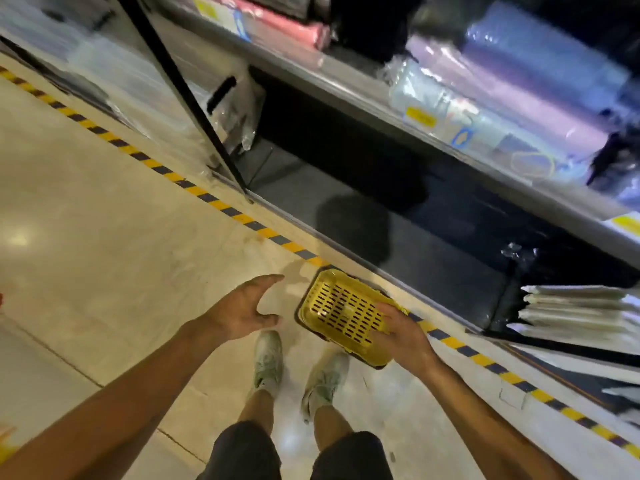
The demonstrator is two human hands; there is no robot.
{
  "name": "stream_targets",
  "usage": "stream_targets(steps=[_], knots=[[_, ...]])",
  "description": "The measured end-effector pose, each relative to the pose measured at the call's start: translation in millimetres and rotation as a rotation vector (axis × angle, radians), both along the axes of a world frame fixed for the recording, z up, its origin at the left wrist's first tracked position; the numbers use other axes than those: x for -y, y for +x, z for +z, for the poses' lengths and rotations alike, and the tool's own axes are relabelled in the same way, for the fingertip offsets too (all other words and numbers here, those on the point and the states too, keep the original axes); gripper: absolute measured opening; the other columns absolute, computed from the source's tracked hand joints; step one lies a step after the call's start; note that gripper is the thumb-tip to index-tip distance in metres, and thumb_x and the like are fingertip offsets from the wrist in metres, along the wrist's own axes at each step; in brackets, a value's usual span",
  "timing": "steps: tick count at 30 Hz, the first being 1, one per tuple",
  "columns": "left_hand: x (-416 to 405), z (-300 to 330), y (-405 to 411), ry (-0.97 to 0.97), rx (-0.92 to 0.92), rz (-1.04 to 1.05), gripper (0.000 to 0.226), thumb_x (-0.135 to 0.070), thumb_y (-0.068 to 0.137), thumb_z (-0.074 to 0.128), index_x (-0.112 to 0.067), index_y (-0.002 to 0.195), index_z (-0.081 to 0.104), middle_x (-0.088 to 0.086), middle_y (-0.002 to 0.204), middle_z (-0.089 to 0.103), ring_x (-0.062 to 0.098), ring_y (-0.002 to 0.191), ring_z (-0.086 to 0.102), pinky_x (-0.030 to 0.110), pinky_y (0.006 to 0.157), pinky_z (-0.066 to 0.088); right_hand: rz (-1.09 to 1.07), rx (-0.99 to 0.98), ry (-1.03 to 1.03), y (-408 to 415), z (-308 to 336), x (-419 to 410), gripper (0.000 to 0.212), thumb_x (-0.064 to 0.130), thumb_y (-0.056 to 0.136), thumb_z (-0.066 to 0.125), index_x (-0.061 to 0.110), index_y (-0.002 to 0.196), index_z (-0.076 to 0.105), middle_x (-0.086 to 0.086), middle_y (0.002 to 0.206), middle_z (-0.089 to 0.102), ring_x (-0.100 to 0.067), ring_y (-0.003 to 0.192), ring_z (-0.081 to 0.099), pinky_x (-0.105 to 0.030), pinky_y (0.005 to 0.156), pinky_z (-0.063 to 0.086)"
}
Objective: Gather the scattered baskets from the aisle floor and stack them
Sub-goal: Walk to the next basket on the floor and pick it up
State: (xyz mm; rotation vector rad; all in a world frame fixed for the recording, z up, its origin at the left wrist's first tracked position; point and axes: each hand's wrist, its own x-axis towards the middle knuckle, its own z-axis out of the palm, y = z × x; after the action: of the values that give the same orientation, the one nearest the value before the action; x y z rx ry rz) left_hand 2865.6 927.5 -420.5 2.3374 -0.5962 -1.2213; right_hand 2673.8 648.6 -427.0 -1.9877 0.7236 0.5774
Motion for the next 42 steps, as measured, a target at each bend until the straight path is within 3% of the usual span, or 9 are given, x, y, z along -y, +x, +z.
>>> stream_targets(steps=[2,4,7,11,17,22,30,35,42], knots=[[-33,50,12,0.023,0.091,-0.003,0.08,-0.036,0.09,0.076,-0.023,0.157,0.035,-0.004,0.162,0.035,0.014,0.148,0.032,0.026,0.12,0.026,0.098,0.022,0.067,44,48,-19,0.051,0.006,0.096,0.066,0.011,0.145,0.051,-0.001,0.137,0.06,-0.019,0.127,0.057,-0.032,0.105,0.049],[-71,96,21,0.047,0.185,0.028,0.078,-0.041,0.093,0.071,-0.02,0.158,0.033,-0.001,0.165,0.03,0.016,0.151,0.029,0.025,0.122,0.023,0.306,0.081,0.022,87,96,-42,0.05,0.013,0.093,0.069,0.022,0.14,0.056,0.006,0.137,0.06,-0.013,0.125,0.058,-0.02,0.1,0.047],[-143,156,24,0.107,0.28,0.118,0.078,-0.045,0.096,0.065,-0.019,0.16,0.028,0.002,0.167,0.023,0.018,0.153,0.023,0.026,0.122,0.02,0.549,0.139,-0.062,150,157,-96,0.055,0.016,0.092,0.071,0.023,0.144,0.053,0.005,0.143,0.055,-0.013,0.127,0.056,-0.01,0.092,0.043],[-248,206,33,0.16,0.4,0.288,0.078,-0.053,0.097,0.059,-0.02,0.16,0.027,0.004,0.168,0.022,0.02,0.153,0.022,0.029,0.123,0.019,0.8,0.254,-0.132,230,213,-193,0.06,0.035,0.095,0.068,0.028,0.15,0.044,0.008,0.153,0.043,-0.014,0.14,0.042,-0.023,0.105,0.037],[-402,263,43,0.278,0.584,0.526,0.077,-0.058,0.097,0.056,-0.021,0.159,0.03,0.006,0.168,0.022,0.022,0.154,0.021,0.034,0.124,0.019,1.084,0.403,-0.133,312,270,-358,0.063,0.037,0.096,0.068,0.029,0.152,0.041,0.002,0.158,0.038,-0.02,0.141,0.043,-0.031,0.112,0.038],[-492,286,41,0.356,0.633,0.615,0.077,-0.064,0.097,0.05,-0.024,0.159,0.03,0.006,0.168,0.022,0.025,0.155,0.019,0.039,0.125,0.019,1.238,0.522,-0.205,360,297,-461,0.065,0.044,0.097,0.065,0.025,0.153,0.04,0.002,0.161,0.036,-0.017,0.147,0.035,-0.035,0.12,0.03],[-608,304,75,0.465,0.581,0.727,0.078,-0.07,0.095,0.044,-0.026,0.158,0.032,0.003,0.168,0.022,0.025,0.155,0.017,0.045,0.124,0.02,1.439,0.54,-0.294,436,326,-594,0.076,0.064,0.094,0.056,0.028,0.157,0.032,0.003,0.166,0.026,-0.017,0.151,0.026,-0.039,0.123,0.026],[-662,313,139,0.51,0.609,0.721,0.073,-0.071,0.095,0.042,-0.026,0.153,0.04,0.002,0.164,0.032,0.025,0.15,0.027,0.045,0.121,0.028,1.447,0.574,-0.276,505,326,-657,0.077,0.066,0.094,0.053,0.026,0.157,0.033,0.002,0.165,0.027,-0.019,0.151,0.027,-0.039,0.123,0.025],[-743,329,271,0.527,0.596,0.772,0.08,-0.073,0.094,0.042,-0.029,0.159,0.03,0.0,0.169,0.021,0.026,0.155,0.015,0.043,0.125,0.017,1.472,0.559,-0.263,647,329,-748,0.079,0.067,0.094,0.052,0.027,0.158,0.03,0.001,0.167,0.023,-0.02,0.152,0.024,-0.04,0.123,0.023]])
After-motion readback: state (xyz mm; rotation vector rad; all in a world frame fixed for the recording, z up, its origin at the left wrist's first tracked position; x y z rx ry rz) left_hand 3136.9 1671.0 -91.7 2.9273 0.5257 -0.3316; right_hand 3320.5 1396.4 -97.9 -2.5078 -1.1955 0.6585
